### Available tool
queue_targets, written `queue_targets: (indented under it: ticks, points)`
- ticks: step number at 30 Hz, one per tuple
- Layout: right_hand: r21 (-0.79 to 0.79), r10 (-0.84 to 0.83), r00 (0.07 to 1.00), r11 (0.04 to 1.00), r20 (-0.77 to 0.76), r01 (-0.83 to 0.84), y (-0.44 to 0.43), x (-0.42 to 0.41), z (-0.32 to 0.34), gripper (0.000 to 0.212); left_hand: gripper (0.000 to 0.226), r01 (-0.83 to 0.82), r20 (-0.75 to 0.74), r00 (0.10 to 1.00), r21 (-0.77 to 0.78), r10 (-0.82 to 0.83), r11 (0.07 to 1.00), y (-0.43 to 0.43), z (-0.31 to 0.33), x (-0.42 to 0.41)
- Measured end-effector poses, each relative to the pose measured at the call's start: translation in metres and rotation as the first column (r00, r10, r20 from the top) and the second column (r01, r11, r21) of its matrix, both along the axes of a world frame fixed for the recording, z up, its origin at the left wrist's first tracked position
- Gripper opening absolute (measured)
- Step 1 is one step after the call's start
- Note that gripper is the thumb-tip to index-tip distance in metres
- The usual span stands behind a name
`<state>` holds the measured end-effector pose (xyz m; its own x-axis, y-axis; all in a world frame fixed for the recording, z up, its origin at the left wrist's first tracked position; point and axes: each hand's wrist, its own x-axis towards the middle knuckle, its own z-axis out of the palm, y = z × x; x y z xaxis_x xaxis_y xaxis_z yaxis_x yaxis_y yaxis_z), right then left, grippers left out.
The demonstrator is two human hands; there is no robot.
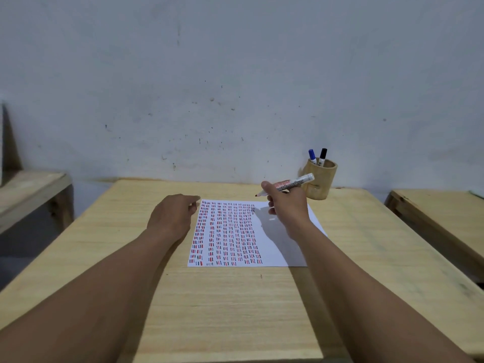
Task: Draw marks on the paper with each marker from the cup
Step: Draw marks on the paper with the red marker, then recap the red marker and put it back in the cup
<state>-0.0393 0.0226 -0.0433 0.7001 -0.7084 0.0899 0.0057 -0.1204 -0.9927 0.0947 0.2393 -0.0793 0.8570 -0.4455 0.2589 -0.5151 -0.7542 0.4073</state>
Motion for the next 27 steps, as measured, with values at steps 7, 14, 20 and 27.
queue_targets:
  ticks: [7, 14, 20, 27]
  points:
    - [0.286, 0.05, 0.997, 0.956, 0.063, -0.066, 0.015, -0.007, 0.013, 0.019, 0.012, -0.064, -0.069, 0.997, -0.35, 0.042, 0.935, -0.009, 0.028, -0.025]
    - [0.317, 0.065, 0.984, 0.942, 0.164, -0.115, 0.025, -0.017, 0.025, 0.016, 0.004, -0.092, -0.325, 0.926, -0.685, -0.19, 0.723, -0.037, 0.074, -0.057]
    - [0.365, 0.045, 0.968, 0.921, 0.247, -0.136, 0.021, -0.028, 0.042, 0.018, 0.007, -0.087, -0.401, 0.855, -0.736, -0.329, 0.671, -0.055, 0.094, -0.077]
    - [0.359, 0.044, 0.959, 0.922, 0.279, -0.147, 0.012, -0.041, 0.051, 0.013, 0.008, -0.082, -0.412, 0.838, -0.744, -0.358, 0.664, -0.069, 0.104, -0.09]
